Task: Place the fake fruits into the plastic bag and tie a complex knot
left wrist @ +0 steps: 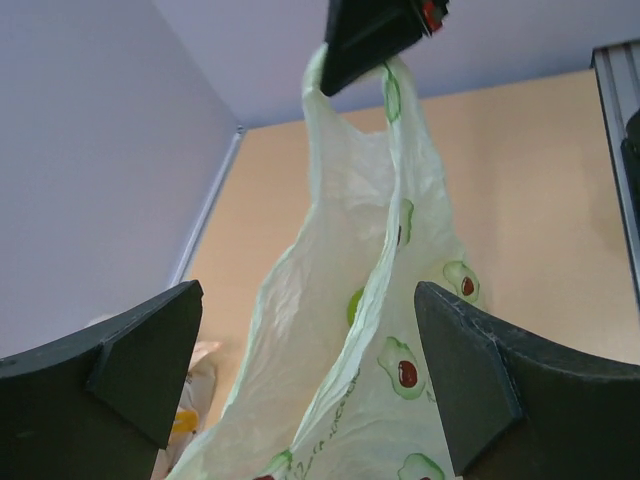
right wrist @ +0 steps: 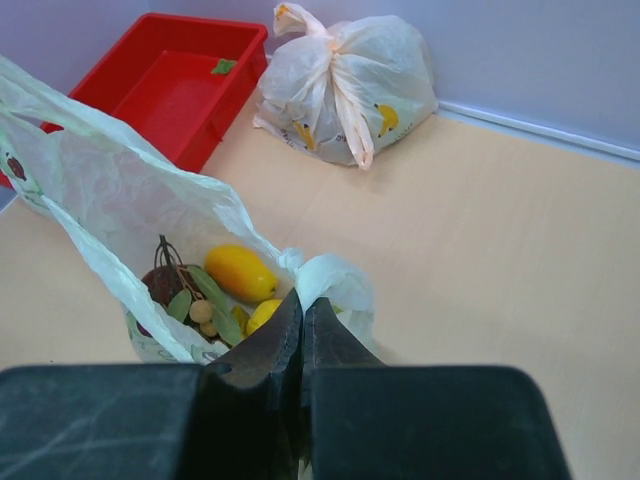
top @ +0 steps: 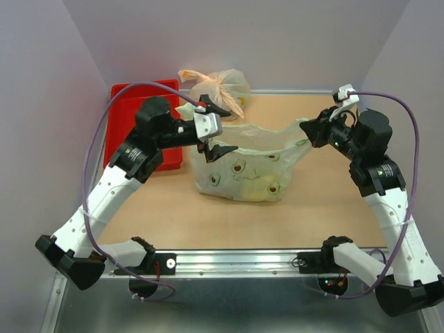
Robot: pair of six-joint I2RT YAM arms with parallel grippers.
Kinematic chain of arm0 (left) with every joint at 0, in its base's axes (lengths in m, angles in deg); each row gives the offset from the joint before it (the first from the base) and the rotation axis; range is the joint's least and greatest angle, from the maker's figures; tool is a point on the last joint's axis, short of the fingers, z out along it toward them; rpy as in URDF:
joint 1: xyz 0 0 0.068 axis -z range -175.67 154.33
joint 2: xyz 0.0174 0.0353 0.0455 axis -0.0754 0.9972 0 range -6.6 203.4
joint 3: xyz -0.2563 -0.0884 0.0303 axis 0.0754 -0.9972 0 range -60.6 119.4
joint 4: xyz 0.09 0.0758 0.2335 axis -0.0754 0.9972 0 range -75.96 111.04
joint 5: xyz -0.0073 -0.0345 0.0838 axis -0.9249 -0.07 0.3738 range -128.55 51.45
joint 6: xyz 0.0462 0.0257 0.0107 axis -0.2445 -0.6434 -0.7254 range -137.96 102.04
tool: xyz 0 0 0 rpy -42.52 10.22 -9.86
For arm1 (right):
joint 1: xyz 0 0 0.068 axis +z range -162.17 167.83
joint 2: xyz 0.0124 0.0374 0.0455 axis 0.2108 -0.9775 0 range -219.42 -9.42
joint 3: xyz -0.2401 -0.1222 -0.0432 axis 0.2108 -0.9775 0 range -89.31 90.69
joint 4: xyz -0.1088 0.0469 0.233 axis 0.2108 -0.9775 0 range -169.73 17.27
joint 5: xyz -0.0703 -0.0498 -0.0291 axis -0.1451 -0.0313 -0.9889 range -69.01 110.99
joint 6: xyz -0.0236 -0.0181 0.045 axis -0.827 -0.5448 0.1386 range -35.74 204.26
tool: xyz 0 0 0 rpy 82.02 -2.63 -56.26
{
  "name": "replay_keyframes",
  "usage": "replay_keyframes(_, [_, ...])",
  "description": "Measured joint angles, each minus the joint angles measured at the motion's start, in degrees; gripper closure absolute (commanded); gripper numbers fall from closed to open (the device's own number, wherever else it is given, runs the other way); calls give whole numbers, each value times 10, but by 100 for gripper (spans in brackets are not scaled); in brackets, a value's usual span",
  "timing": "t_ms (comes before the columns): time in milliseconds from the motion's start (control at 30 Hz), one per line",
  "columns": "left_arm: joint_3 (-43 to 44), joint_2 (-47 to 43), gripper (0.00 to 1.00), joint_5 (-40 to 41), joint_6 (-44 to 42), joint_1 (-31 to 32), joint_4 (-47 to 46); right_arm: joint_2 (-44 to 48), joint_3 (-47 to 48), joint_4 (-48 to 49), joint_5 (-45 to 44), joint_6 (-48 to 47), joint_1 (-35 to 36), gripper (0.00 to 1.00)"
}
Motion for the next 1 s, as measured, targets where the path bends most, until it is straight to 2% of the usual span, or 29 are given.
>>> replay_keyframes(100, [5,43,1,4,-54,17,25,13,-3,0,0,-2,0,99])
replay_keyframes(200, [49,116,1,-4,-71,17,50,43,-20,1,0,-5,0,100])
replay_keyframes(333, [150,238,1,-44,-57,16,72,80,-43,-1,0,-6,0,100])
replay_keyframes(467, [217,315,2,-95,-9,16,99,88,-54,-2,0,-7,0,100])
replay_keyframes(700, [294,376,1,-150,9,19,212,89,-57,-3,-7,-12,0,99])
replay_keyframes(867, [293,390,1,-160,-4,31,304,89,-57,-3,-11,-16,0,100])
replay_keyframes(1000, [271,391,1,-143,-7,51,318,88,-57,-2,-11,-19,0,99])
